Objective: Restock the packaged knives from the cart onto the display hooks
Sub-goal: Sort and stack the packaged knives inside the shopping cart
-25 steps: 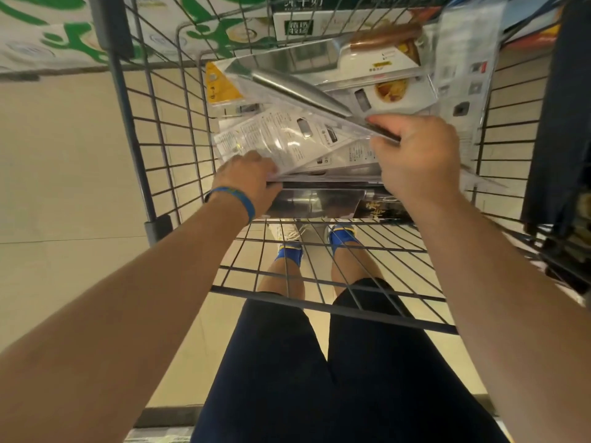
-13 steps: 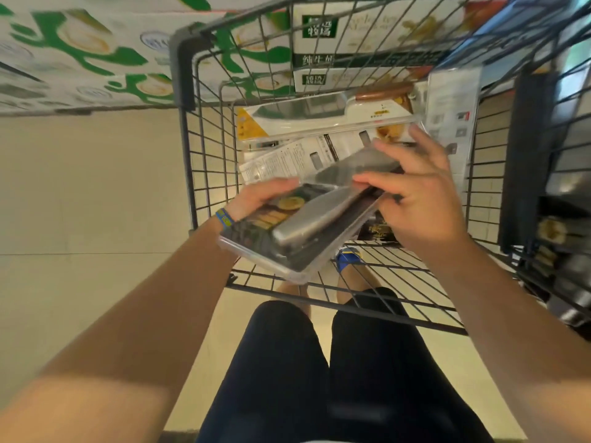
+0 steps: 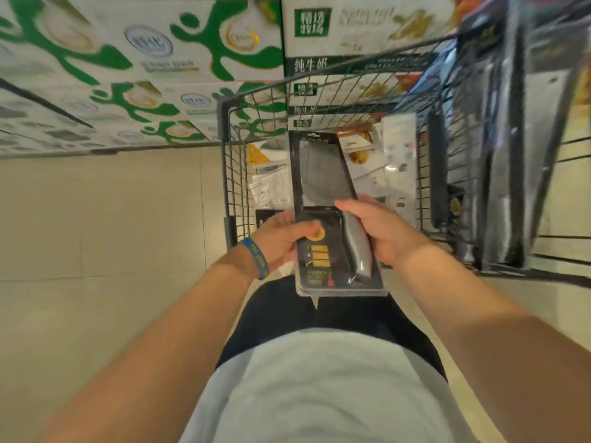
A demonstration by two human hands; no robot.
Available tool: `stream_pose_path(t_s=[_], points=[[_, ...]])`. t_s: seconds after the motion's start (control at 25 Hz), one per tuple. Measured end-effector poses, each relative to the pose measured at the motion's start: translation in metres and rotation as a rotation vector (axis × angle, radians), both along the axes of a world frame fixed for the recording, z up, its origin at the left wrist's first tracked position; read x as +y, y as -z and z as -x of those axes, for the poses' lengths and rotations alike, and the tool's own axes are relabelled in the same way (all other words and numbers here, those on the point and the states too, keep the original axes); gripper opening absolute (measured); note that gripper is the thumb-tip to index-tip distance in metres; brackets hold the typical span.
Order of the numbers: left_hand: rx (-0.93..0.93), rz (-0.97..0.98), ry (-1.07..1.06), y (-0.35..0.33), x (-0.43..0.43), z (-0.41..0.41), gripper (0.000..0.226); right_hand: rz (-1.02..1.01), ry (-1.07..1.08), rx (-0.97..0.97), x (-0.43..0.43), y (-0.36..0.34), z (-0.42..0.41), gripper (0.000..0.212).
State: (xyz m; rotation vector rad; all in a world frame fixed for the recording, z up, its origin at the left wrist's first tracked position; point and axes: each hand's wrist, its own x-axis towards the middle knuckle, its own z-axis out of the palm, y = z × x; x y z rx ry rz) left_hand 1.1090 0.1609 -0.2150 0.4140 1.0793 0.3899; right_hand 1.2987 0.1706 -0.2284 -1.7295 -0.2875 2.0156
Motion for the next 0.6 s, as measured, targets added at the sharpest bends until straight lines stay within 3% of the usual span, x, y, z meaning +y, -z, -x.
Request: stream_pose_path(t_s=[0.08,0.24,0.44,0.6], points=[[0.102,-0.031,-0.029,-0.031,0.010,-0.006,0.024,-0.055,0.072,-0.016,0.003,-0.038,-0.002,0.034],[0.243,-0.259,-0.164,-0.085,0.035,-0.033,0.038,-0.313,0.204,-0.082,0.012,-0.098,-0.016,0.040],[0.466,-0.591,-0.063,-0.121,0.039,-0.082,0.043,-0.647,0.189,-0.234,0.009,-0.156,-0.060,0.040],[0.326,-0.544,-0.023,-0.125,0.022,-0.149,0.039,-0.721,0.158,-0.510,-0.020,-0.172,-0.134,0.051]])
